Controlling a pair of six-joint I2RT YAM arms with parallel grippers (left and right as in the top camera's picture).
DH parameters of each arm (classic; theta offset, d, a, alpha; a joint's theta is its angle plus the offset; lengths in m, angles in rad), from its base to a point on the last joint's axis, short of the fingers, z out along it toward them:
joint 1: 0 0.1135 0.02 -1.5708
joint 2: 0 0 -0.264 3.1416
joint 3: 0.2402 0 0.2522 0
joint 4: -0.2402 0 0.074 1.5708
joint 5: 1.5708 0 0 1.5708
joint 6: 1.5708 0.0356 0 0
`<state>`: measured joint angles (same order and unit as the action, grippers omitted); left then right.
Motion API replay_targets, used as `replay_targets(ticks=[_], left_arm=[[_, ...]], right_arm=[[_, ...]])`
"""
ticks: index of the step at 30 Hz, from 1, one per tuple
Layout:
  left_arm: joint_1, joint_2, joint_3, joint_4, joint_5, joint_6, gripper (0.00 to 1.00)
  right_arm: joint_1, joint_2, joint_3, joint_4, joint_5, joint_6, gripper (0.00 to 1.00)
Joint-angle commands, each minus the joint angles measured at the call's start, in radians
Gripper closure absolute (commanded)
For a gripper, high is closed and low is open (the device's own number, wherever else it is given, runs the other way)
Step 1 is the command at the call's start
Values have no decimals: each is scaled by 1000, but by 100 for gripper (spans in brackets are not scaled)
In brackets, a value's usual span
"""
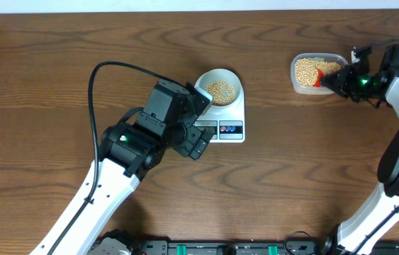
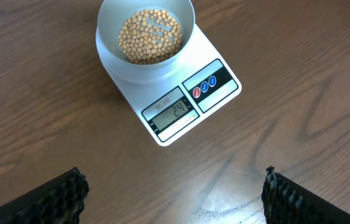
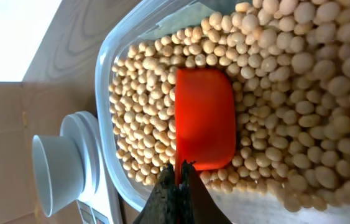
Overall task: Scoop item into bowl and weigh 50g on scale
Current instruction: 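Dip the red scoop into the peas again with the right gripper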
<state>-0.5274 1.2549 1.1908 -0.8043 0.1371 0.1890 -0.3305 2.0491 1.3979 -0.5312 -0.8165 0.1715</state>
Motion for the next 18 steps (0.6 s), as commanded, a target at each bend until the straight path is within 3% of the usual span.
replay_targets(ticks=[1,18], left_arm=[[2,6,7,0,12,16,8],[2,6,7,0,12,16,8]], right_arm=[[-15,15,-20,1,-87,-13,99],[-59,15,-20,107,-189,-12,99]])
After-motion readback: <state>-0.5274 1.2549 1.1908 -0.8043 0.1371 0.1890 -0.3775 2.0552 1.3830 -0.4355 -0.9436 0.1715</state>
